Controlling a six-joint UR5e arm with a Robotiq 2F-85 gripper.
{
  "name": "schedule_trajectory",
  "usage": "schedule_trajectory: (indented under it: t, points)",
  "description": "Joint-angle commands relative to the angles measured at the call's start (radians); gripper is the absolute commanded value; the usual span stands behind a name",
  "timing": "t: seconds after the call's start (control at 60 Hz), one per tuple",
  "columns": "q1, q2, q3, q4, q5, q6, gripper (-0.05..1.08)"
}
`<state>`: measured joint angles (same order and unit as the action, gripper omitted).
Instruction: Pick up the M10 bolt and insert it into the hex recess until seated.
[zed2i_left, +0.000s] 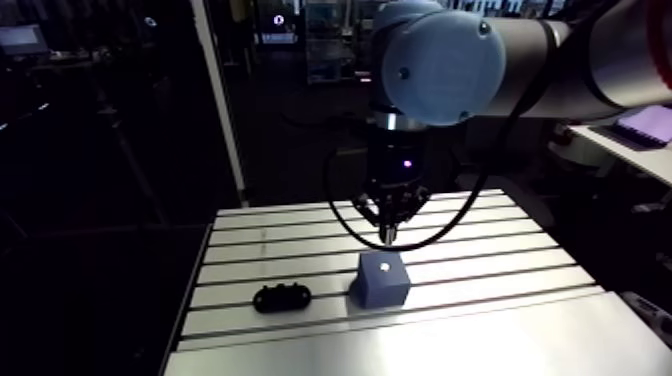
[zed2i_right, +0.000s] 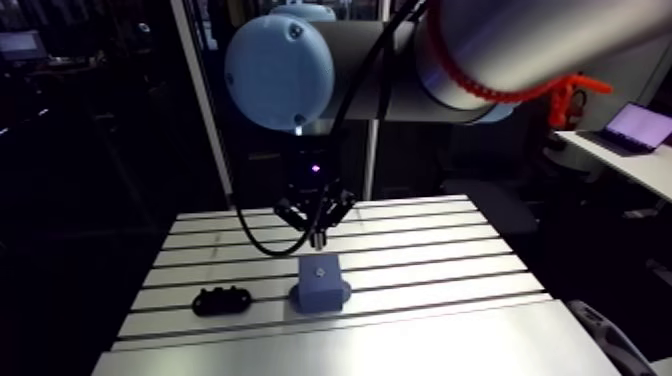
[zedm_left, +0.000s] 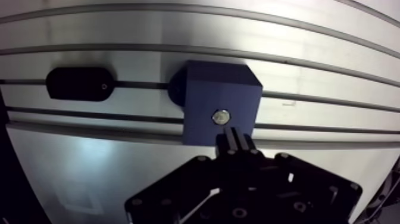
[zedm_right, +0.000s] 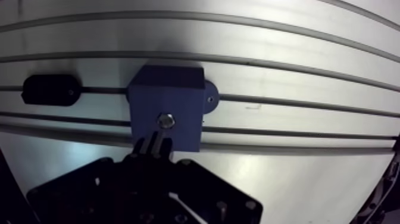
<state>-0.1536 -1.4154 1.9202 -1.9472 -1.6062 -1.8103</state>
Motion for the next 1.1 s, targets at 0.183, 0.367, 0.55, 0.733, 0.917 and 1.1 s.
schedule_trajectory:
  t: [0.183, 0.367, 0.55, 0.733, 0.917, 1.1]
  points:
    - [0.009, -0.027, -0.095, 0.119, 0.008, -0.004, 1.08]
    - [0.017, -0.044, -0.136, 0.176, 0.016, 0.002, 1.08]
    - [0.032, -0.062, -0.162, 0.179, 0.012, 0.004, 1.03]
    - [0.047, -0.075, -0.185, 0.204, 0.006, 0.002, 0.17]
    - [0.056, -0.081, -0.216, 0.243, 0.006, 0.004, 0.01]
    - [0.060, -0.101, -0.247, 0.281, -0.002, 0.053, 0.01]
